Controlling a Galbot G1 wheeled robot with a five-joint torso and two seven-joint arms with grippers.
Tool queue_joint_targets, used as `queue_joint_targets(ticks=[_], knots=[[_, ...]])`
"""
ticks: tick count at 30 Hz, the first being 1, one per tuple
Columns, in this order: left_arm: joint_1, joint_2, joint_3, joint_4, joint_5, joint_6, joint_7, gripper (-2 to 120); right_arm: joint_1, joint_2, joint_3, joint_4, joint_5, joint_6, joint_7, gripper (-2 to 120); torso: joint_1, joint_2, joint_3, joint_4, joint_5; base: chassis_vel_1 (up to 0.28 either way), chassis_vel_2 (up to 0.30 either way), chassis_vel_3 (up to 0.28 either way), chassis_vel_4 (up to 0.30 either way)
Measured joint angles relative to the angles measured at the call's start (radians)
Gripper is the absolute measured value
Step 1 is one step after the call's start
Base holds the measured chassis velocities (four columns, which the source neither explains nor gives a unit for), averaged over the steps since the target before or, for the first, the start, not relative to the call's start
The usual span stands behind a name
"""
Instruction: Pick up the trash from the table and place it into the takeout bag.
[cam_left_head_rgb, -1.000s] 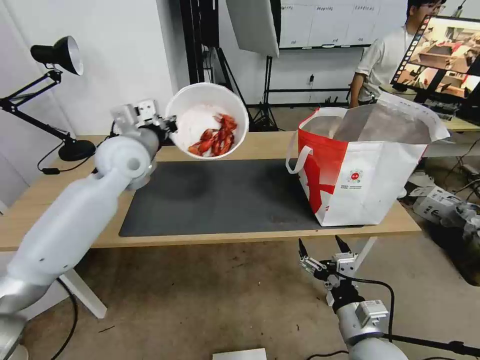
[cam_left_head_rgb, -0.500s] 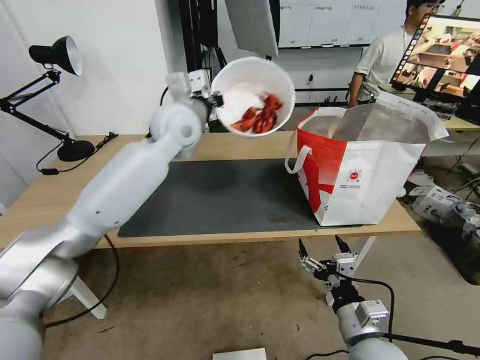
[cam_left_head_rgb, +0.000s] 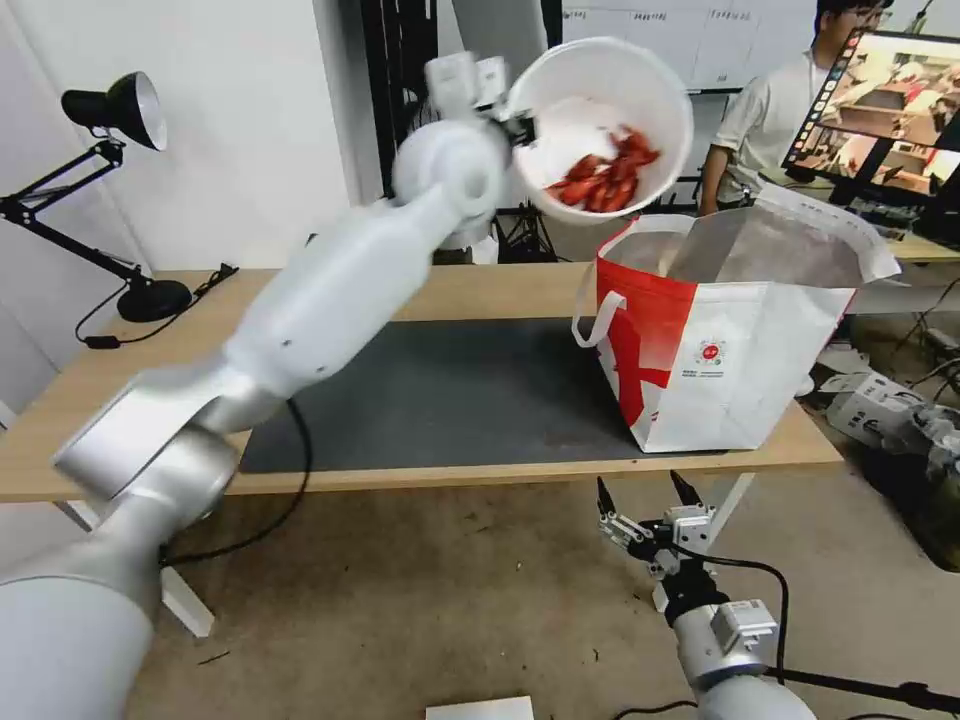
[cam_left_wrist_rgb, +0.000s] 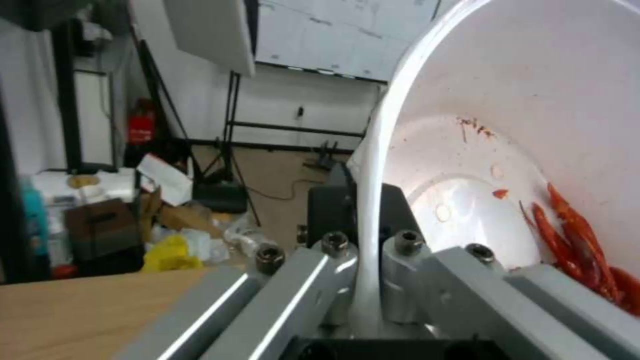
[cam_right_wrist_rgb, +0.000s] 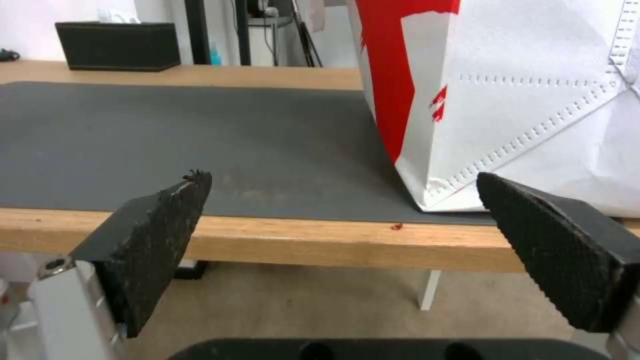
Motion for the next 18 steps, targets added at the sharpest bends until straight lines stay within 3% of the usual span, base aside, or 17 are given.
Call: queue_joint_targets(ticks=[6,10,18], knots=[[-0.022,-0.115,0.074,0.091,0.121,-0.024,0.014,0,0.0,0.0,0.0,0.0,0.0,0.0,0.0,100,0.0,0.0,0.0,-0.0003,0.0001,0.0,0.0,0.0,0.0],[-0.017,-0.139,0.135,0.109,0.194,-0.037,0.033,0,0.0,0.0,0.0,0.0,0.0,0.0,0.0,100,0.0,0.0,0.0,0.0,-0.0001,0.0,0.0,0.0,0.0],[0.017,-0.149,0.193,0.109,0.223,-0.039,0.06,0,0.0,0.0,0.0,0.0,0.0,0.0,0.0,100,0.0,0.0,0.0,0.0,-0.0002,0.0,0.0,0.0,0.0]])
